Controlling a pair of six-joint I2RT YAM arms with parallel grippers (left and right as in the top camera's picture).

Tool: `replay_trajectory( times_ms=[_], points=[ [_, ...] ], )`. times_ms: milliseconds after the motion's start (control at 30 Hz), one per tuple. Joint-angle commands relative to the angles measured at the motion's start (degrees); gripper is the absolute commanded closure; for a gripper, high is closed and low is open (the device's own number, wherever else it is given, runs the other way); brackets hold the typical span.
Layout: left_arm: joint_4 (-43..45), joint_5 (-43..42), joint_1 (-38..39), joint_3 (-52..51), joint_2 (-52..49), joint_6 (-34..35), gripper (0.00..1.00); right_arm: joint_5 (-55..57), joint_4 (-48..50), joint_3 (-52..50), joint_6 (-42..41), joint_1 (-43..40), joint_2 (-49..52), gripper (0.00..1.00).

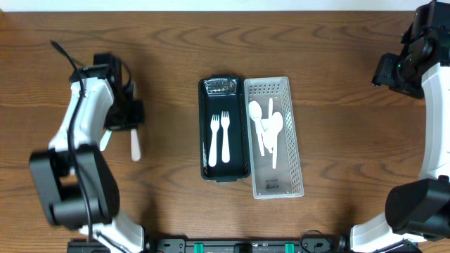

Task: Pack container
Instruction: 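Carry the white spoon into the black tray and release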

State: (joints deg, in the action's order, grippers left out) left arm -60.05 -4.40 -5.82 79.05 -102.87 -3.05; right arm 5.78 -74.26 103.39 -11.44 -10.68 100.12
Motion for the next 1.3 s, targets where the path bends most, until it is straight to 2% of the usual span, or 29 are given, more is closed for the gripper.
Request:
replay_trajectory(
  times_ms=[0, 200, 433, 567, 833, 867, 900, 933, 1067, 1167, 1267],
  points=[
    [-1.5, -1.9, 5.5, 4.4, 7.2, 6.8, 0.94, -0.2, 0.1, -0.1, 0.8, -0.1, 0.0, 0.36],
    [2.4, -5.6, 20.0, 5.9, 13.7, 16.5, 0.94, -0.3, 0.1, -0.1, 0.8, -0.1, 0.0, 0.36],
    [9.2, -5.4, 34.3, 5.9, 10.2, 17.8, 0.94, -0.3, -0.2, -0.1, 0.8, -0.1, 0.0, 0.36],
    [9.8, -5.4, 36.7, 5.8, 4.7, 17.7, 0.94, -0.3, -0.4, -0.1, 0.8, -0.1, 0.0, 0.36],
    [9.9, -5.4, 35.5, 5.7, -3.2, 16.3, 0.94, -0.3, -0.7, -0.1, 0.8, -0.1, 0.0, 0.36],
    [9.9, -5.4, 35.4, 5.7, -3.7, 15.5, 0.89, -0.3, -0.7, -0.1, 0.8, -0.1, 0.0, 0.36],
    [9.8, -5.3, 35.3, 5.7, -4.0, 15.6, 0.77, -0.3, -0.7, -0.1, 0.8, -0.1, 0.0, 0.36],
    [9.8, -5.3, 35.3, 5.7, -4.2, 15.6, 0.71, -0.3, -0.8, -0.1, 0.8, -0.1, 0.0, 0.36],
    [10.0, -5.2, 35.1, 5.7, -3.7, 15.2, 0.57, -0.3, -0.7, -0.1, 0.8, -0.1, 0.0, 0.36],
    [9.1, -5.1, 34.2, 6.3, -1.7, 13.0, 0.54, -0.2, -0.8, -0.1, 0.9, -0.1, 0.0, 0.36],
    [4.6, -1.0, 32.2, 9.2, 1.8, 10.0, 0.45, -0.2, -0.8, -0.1, 0.9, -0.1, 0.0, 0.36]
  ],
)
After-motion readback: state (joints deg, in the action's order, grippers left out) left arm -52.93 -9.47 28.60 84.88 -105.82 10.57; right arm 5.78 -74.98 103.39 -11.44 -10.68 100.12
